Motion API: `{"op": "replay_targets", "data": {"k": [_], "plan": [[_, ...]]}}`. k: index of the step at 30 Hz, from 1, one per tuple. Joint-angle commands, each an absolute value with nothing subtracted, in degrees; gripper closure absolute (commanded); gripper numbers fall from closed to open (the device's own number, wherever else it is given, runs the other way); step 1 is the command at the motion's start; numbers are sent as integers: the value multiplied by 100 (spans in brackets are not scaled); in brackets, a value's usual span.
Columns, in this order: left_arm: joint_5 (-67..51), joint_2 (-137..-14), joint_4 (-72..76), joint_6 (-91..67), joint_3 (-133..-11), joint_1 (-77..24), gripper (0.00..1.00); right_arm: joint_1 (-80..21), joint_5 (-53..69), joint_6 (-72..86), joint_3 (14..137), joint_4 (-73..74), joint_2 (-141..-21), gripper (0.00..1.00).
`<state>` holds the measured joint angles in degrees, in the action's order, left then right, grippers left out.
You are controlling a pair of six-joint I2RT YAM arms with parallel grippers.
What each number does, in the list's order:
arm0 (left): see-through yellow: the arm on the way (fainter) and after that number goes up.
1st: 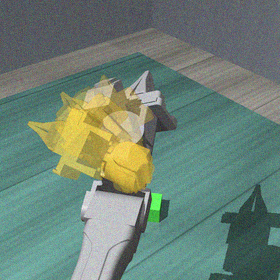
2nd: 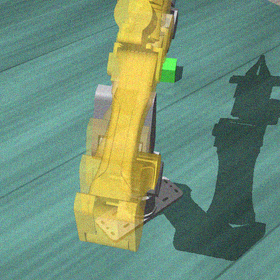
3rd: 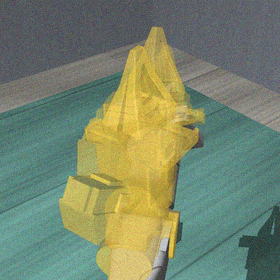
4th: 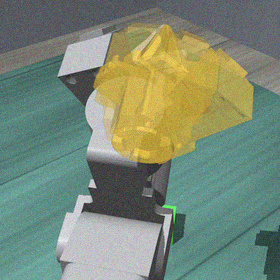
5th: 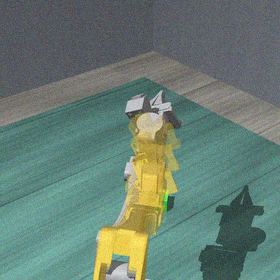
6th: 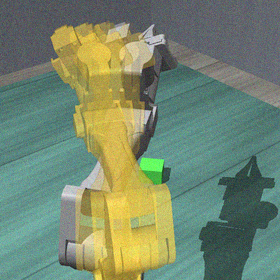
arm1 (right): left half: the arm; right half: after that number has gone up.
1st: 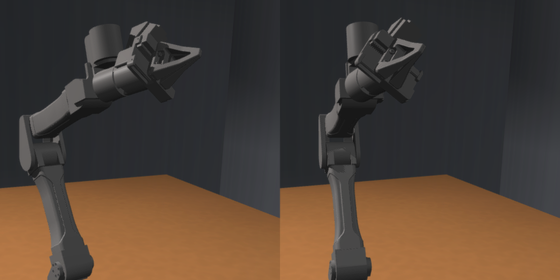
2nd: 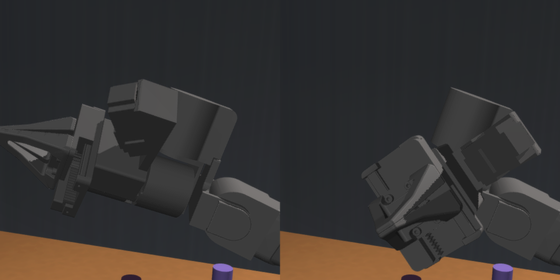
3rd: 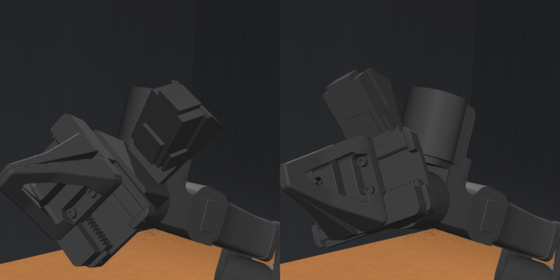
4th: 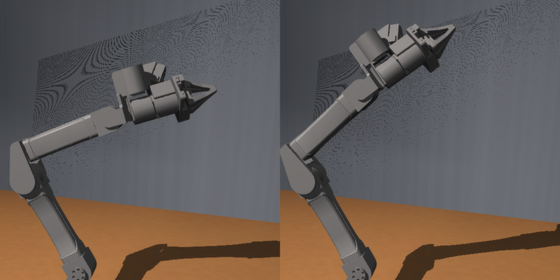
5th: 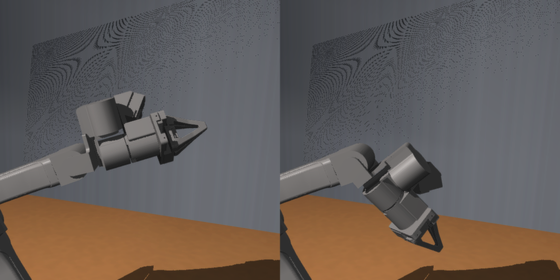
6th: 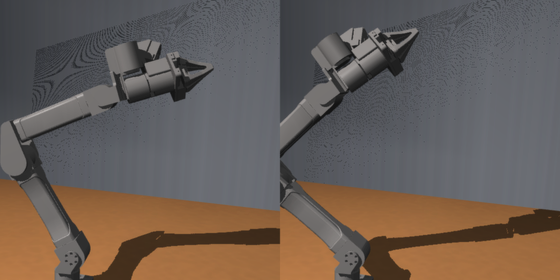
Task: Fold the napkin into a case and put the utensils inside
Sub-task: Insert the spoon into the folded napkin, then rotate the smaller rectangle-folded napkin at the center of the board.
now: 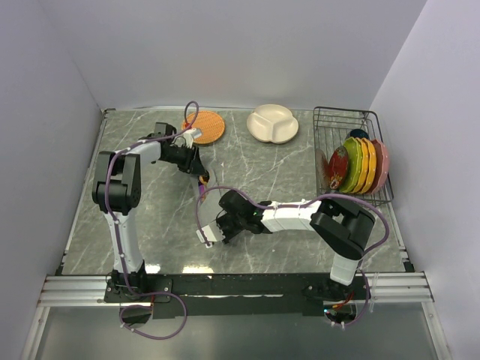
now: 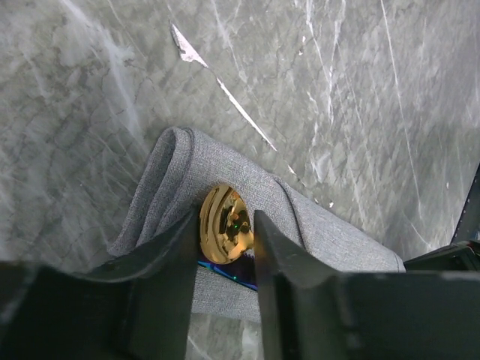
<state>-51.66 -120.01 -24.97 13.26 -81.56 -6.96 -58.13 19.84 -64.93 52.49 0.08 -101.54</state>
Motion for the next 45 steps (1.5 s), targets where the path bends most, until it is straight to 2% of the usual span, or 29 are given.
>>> {"op": "replay_targets", "data": {"k": [1, 7, 14, 17, 21, 23, 28, 34, 41, 45], "plan": [[-5115, -11918, -2443, 1249, -8437, -712, 54, -5810, 1898, -6416, 5291, -167, -10240, 99], [-4887, -11488, -2233, 1134, -8727, -703, 39, -5792, 2162, -6381, 5247, -123, -10064, 96], [-4290, -10961, -1688, 537, -8938, -344, 31, -5739, 2566, -6276, 5370, 201, -9783, 89], [-4157, -10758, -1889, 545, -9026, -115, 32, -5722, 2751, -6109, 5493, 421, -9563, 85], [-4061, -10451, -2932, 1211, -8746, 167, 38, -5643, 2909, -5679, 5625, 632, -9125, 77], [-3834, -10214, -3303, 1879, -8386, 254, 43, -5564, 2953, -5275, 5678, 720, -8948, 72], [-3209, -9932, -4007, 2820, -7508, 264, 46, -4942, 2909, -4054, 5757, 931, -8342, 65], [-3032, -10115, -3692, 2795, -7180, 27, 46, -4150, 2716, -2980, 5634, 1213, -7876, 62], [-2655, -10924, -3481, 2628, -7672, -685, 47, -3464, 2453, -2312, 5326, 1362, -7497, 61], [-2610, -11564, -3629, 2532, -8338, -922, 48, -3147, 2417, -1926, 5247, 1362, -7357, 61]]}}
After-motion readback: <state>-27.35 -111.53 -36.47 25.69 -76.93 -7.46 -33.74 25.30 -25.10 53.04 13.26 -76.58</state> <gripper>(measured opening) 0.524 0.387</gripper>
